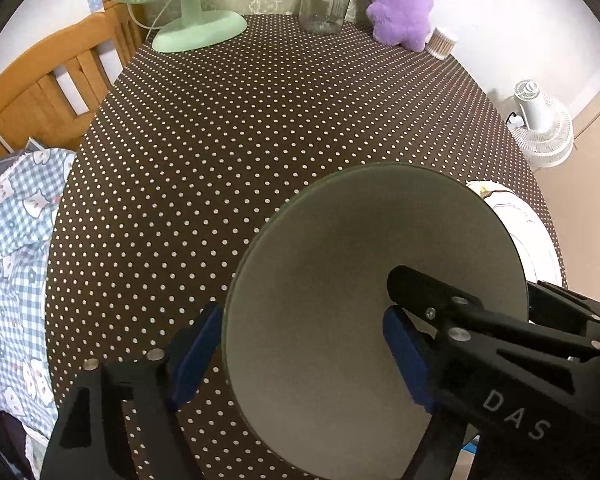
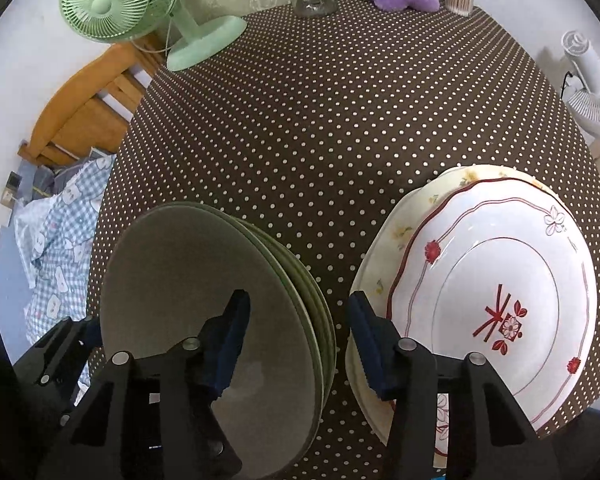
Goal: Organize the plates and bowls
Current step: 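Close both grippers on the rims of the nested bowls and lift, then carry the nested bowls over the plate stack and lower them onto it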
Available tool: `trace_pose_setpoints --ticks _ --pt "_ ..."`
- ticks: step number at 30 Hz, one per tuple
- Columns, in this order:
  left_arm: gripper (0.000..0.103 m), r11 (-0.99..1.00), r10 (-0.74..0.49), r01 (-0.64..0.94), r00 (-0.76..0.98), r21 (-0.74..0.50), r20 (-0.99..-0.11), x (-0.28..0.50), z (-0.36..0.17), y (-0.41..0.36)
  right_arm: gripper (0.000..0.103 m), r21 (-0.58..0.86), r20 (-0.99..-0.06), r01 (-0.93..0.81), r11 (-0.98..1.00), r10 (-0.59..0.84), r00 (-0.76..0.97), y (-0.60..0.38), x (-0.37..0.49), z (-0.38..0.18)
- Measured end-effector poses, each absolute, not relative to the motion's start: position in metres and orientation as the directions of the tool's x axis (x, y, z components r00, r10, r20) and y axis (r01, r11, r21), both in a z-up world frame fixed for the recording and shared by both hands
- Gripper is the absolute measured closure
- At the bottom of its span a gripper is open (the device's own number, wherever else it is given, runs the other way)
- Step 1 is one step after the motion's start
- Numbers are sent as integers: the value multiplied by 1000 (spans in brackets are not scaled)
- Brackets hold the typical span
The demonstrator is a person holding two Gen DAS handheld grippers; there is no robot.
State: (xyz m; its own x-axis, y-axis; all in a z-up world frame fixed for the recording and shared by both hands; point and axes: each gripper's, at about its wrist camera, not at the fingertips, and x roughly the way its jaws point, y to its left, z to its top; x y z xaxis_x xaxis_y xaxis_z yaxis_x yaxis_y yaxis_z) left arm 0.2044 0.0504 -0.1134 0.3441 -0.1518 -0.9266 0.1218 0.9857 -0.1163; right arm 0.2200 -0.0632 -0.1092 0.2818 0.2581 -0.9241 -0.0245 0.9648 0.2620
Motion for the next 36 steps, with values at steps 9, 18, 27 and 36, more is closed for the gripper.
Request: trace_pose_setpoints --ticks 9,18,27,36 --pt "38 984 -167 118 322 -136 -932 208 -121 45 60 260 -932 -34 965 260 254 -56 223 -117" --pt "39 982 -173 124 324 -140 -930 210 -120 46 60 257 -932 -17 966 253 259 -56 225 -116" --pt "41 981 -181 129 302 -148 -936 205 -115 54 59 224 -942 -19 974 221 253 -48 222 -112" --pt "41 971 -207 181 327 -154 -922 192 -98 69 59 206 -938 34 978 188 293 -40 208 -95"
